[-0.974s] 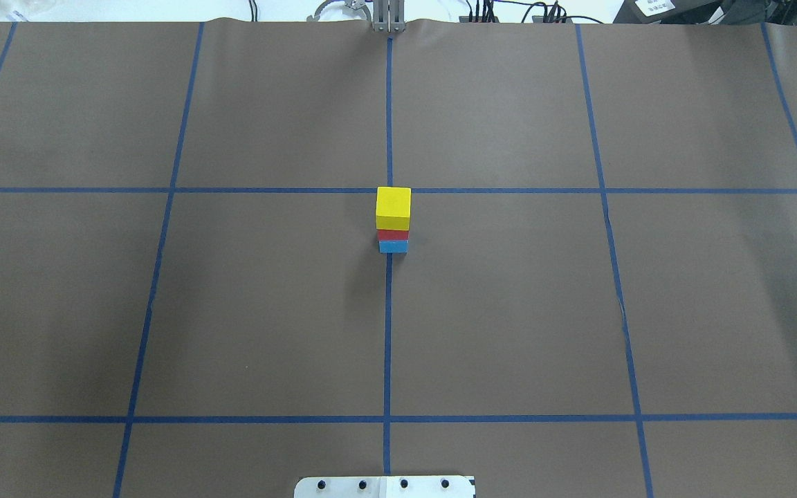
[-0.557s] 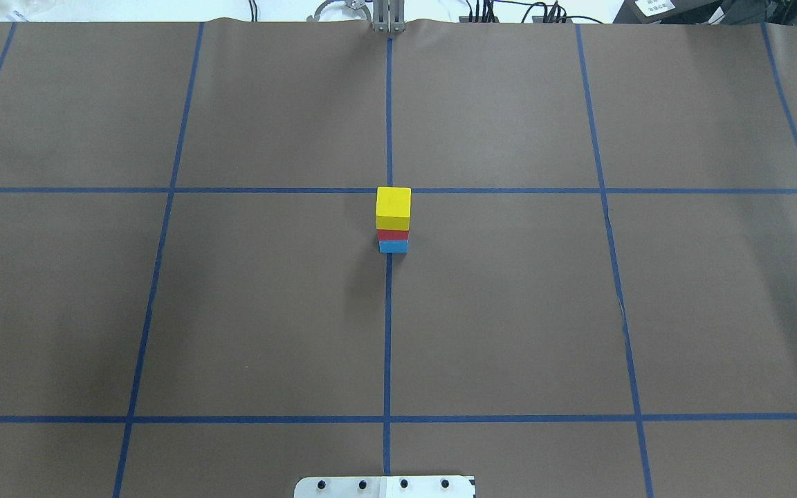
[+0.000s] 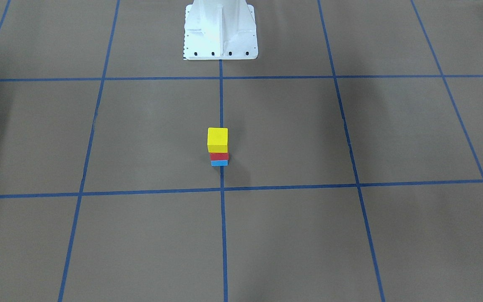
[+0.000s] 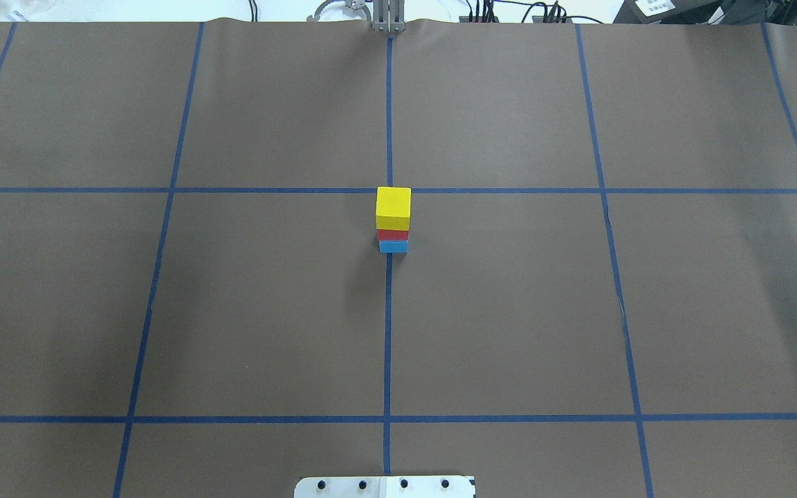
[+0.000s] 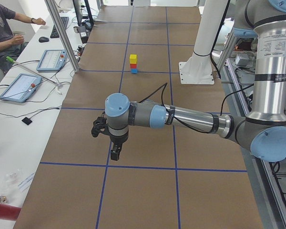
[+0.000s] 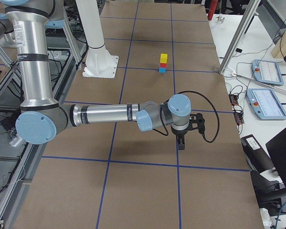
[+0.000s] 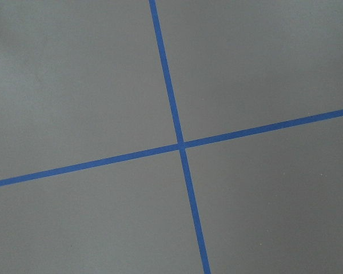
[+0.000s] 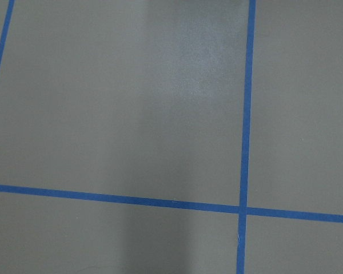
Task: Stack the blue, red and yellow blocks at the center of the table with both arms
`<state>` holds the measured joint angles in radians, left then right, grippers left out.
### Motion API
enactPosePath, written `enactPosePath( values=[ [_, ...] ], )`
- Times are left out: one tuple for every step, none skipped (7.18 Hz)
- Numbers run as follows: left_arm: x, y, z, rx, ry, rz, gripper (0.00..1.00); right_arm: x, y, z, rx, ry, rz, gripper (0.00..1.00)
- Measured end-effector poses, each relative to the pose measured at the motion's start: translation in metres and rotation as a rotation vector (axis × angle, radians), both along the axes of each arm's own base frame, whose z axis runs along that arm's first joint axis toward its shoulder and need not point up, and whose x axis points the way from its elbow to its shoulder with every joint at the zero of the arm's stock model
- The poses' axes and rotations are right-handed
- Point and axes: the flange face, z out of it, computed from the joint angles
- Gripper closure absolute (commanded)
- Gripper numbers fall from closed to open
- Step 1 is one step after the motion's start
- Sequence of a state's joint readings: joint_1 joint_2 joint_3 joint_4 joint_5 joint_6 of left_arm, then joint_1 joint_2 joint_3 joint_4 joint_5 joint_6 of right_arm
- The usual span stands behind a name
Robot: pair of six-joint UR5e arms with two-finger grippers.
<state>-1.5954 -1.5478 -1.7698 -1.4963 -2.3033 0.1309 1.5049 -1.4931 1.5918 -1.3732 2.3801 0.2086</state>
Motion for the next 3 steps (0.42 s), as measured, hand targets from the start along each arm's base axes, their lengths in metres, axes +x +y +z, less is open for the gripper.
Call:
enactPosePath(
  values=[
    [0.0, 0.002, 0.002, -0.004, 0.0, -0.001, 0.0, -0.009, -0.002, 0.001, -0.02, 0.01, -0.015, 0.0],
    [-0.001, 0.002, 0.002, -0.005, 0.0, -0.002, 0.0, -0.018, -0.003, 0.001, -0.028, 0.021, -0.035, 0.0],
    [-0.001, 0.003, 0.0, -0.003, 0.002, -0.002, 0.0, -0.023, -0.003, 0.002, -0.018, 0.032, -0.057, 0.0]
  ],
)
